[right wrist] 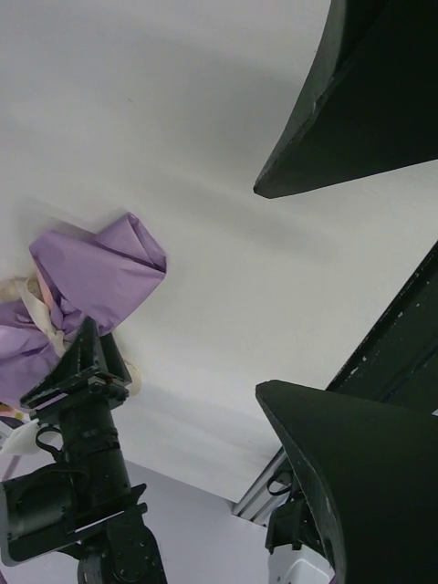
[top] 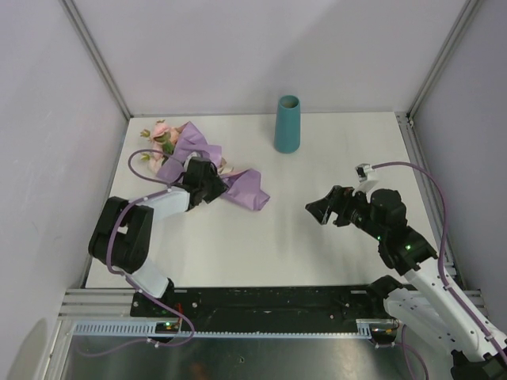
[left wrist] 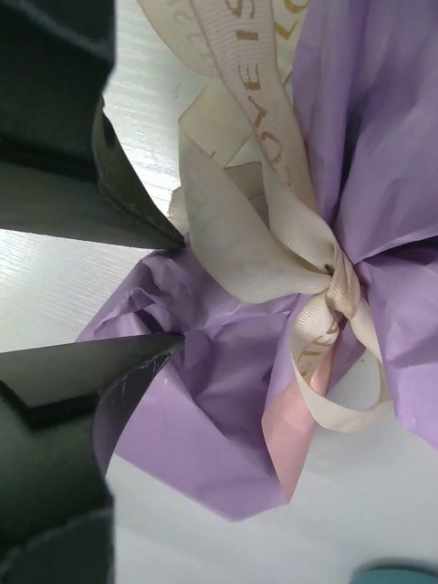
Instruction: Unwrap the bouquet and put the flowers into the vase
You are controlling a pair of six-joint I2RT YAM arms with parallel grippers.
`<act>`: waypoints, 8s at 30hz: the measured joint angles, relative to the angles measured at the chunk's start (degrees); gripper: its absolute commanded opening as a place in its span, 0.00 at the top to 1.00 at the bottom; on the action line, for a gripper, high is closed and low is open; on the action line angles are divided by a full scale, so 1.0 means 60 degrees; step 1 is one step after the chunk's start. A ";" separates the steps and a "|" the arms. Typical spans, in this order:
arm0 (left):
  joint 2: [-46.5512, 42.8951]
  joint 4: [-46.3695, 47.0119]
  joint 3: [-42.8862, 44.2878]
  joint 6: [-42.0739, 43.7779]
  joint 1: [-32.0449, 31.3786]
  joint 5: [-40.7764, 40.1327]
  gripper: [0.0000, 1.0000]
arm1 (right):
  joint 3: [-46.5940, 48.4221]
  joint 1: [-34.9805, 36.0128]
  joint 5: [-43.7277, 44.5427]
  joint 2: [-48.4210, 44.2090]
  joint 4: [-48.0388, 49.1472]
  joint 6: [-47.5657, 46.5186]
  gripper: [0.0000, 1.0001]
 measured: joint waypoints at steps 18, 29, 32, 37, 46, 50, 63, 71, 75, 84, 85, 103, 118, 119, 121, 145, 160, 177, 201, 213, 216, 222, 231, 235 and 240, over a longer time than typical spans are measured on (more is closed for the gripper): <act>-0.1322 0.0466 -0.1392 0.0310 -0.1927 0.0652 1.00 | -0.0007 -0.0262 0.0532 0.0463 -0.0004 0.0368 0.19; -0.3548 -0.0382 -0.2320 0.0430 -0.3559 0.0714 0.36 | -0.0255 -0.0131 0.0481 0.0732 0.0790 0.0423 0.25; -0.4401 -0.0994 -0.2084 0.0594 -0.3410 0.0630 0.32 | -0.0255 0.0248 0.0452 0.0976 0.1322 0.0386 0.28; -0.5570 -0.1698 -0.1508 0.0867 -0.2062 0.1060 0.32 | -0.0251 0.1614 0.0780 0.1971 0.2634 -0.0208 0.33; -0.7267 -0.2845 -0.1832 0.1133 0.1053 0.2284 0.31 | 0.0029 0.3829 0.1351 0.4692 0.4674 -0.3606 0.33; -0.7446 -0.3217 -0.2313 0.1297 0.1617 0.2703 0.30 | 0.0408 0.4364 0.1075 0.5931 0.5402 -0.5512 0.31; -0.6528 -0.3719 -0.3136 0.1246 0.2116 0.3559 0.29 | 0.0852 0.4743 -0.0229 0.9162 0.6838 -1.1595 0.43; -0.6543 -0.3603 -0.3413 0.1005 0.2116 0.3559 0.29 | 0.1082 0.4911 0.0215 0.9996 0.7726 -1.3045 0.43; -0.6444 -0.3512 -0.3472 0.0903 0.2116 0.3559 0.29 | 0.1111 0.4987 0.0543 1.0236 0.7912 -1.3551 0.45; -0.6105 -0.3271 -0.3493 0.0845 0.2116 0.3563 0.29 | 0.1166 0.5125 0.1042 1.0444 0.8051 -1.3956 0.47; -0.6080 -0.3228 -0.3512 0.0841 0.2116 0.3563 0.29 | 0.1184 0.5147 0.1096 1.0480 0.8072 -1.3974 0.47; -0.5399 -0.2401 -0.3952 0.0495 0.2116 0.3818 0.32 | 0.1290 0.5271 0.1730 1.0681 0.7992 -1.3027 0.99; -0.4768 -0.1661 -0.4237 0.0361 0.2098 0.3858 0.41 | 0.1308 0.5257 0.2058 0.9919 0.8054 -1.0550 1.00; -0.4699 -0.1614 -0.4240 0.0361 0.2084 0.3858 0.43 | 0.1308 0.5257 0.2084 0.9890 0.8105 -1.0389 1.00; -0.4590 -0.1504 -0.4251 0.0353 0.2055 0.3865 0.48 | 0.1315 0.5257 0.2138 0.9850 0.8222 -0.9985 1.00; -0.4546 -0.0820 -0.4597 0.0109 0.1869 0.3708 1.00 | 0.0783 0.4328 0.5971 0.7945 0.7963 -0.4714 1.00; -0.5176 -0.0211 -0.4594 -0.0412 0.1661 0.3952 1.00 | -0.0401 0.2681 0.5614 0.5716 0.5850 -0.1155 1.00; -0.5839 -0.0994 -0.4233 -0.0120 0.1166 0.3155 0.13 | -0.0878 0.2696 0.3960 0.4142 0.6164 -0.0816 1.00; -0.1869 0.2331 -0.3184 -0.0936 -0.0641 0.2033 0.76 | -0.1355 0.2772 0.3934 0.3213 0.5705 -0.0459 1.00; -0.1861 0.1727 -0.2743 -0.0969 -0.0597 0.2004 1.00 | -0.1377 0.0368 0.5293 0.1956 0.4586 0.0379 1.00; -0.1861 0.1024 -0.2284 -0.0685 -0.0554 0.1927 1.00 | -0.1279 -0.0331 0.5752 0.1909 0.4273 0.0361 1.00; -0.1883 -0.0215 -0.1694 -0.0157 -0.0251 0.1781 1.00 | -0.0576 -0.1628 0.6790 0.1887 0.3701 0.0259 1.00; -0.1883 -0.1508 -0.1133 0.0441 0.0175 0.2116 1.00 | -0.0018 -0.3450 0.7949 0.1701 0.2692 0.0463 1.00; -0.1883 -0.2218 -0.0634 0.0889 0.0251 0.2269 1.00 | 0.0058 -0.3697 0.8116 0.1727 0.2237 0.0430 1.00; -0.1876 -0.3257 0.0138 0.1585 0.0317 0.2426 1.00 | 0.0277 -0.3741 0.7745 0.1938 0.2040 0.0168 0.93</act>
